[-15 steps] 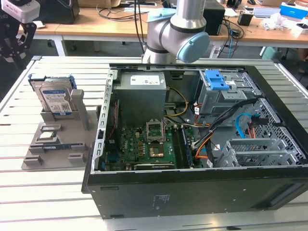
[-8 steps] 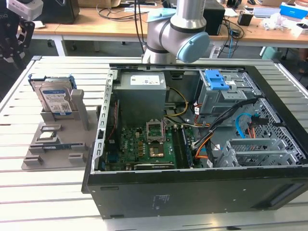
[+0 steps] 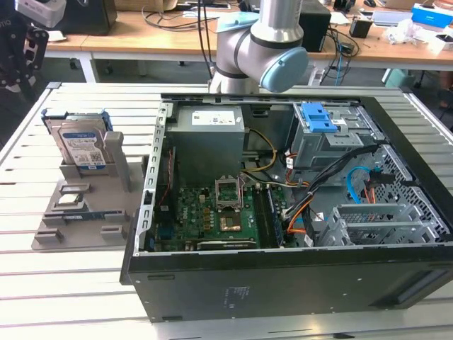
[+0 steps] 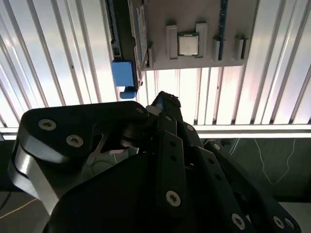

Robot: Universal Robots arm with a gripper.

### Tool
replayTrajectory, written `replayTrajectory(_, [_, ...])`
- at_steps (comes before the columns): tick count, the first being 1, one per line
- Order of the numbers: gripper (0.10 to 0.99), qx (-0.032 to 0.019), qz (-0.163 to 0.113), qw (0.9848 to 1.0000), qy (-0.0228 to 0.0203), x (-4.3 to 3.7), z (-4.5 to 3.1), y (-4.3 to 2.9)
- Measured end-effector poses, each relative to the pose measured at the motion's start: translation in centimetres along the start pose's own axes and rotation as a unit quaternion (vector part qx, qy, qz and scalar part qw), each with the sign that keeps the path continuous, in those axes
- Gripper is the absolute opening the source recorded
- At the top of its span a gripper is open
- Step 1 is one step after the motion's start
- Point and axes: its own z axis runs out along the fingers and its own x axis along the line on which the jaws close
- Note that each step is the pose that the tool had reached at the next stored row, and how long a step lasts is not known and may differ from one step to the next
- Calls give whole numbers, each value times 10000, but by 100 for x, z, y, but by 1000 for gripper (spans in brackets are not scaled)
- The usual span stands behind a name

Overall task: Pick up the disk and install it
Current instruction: 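Pick up the disk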

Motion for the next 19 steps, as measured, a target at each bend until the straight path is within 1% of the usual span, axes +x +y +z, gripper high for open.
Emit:
replayTrajectory(2, [106,-5,-218,9998,10,0,0,0])
replayTrajectory(4, [106,-11,-471,9989,21,0,0,0])
replayTrajectory(5, [106,-12,-523,9986,23,0,0,0])
replayTrajectory(6, [106,-14,-600,9982,27,0,0,0])
replayTrajectory(7, [106,-17,-725,9974,32,0,0,0])
replayTrajectory(9, [106,-20,-875,9962,39,0,0,0])
replayTrajectory(10, [106,-24,-1037,9946,46,0,0,0])
replayTrajectory(12, [106,-28,-1197,9928,53,0,0,0])
replayTrajectory(13, [106,-31,-1321,9912,59,0,0,0])
replayTrajectory(15, [106,-34,-1473,9891,66,0,0,0])
replayTrajectory(16, [106,-37,-1612,9869,72,0,0,0])
replayTrajectory(18, [106,-42,-1798,9837,81,0,0,0])
replayTrajectory(19, [106,-43,-1867,9824,83,0,0,0])
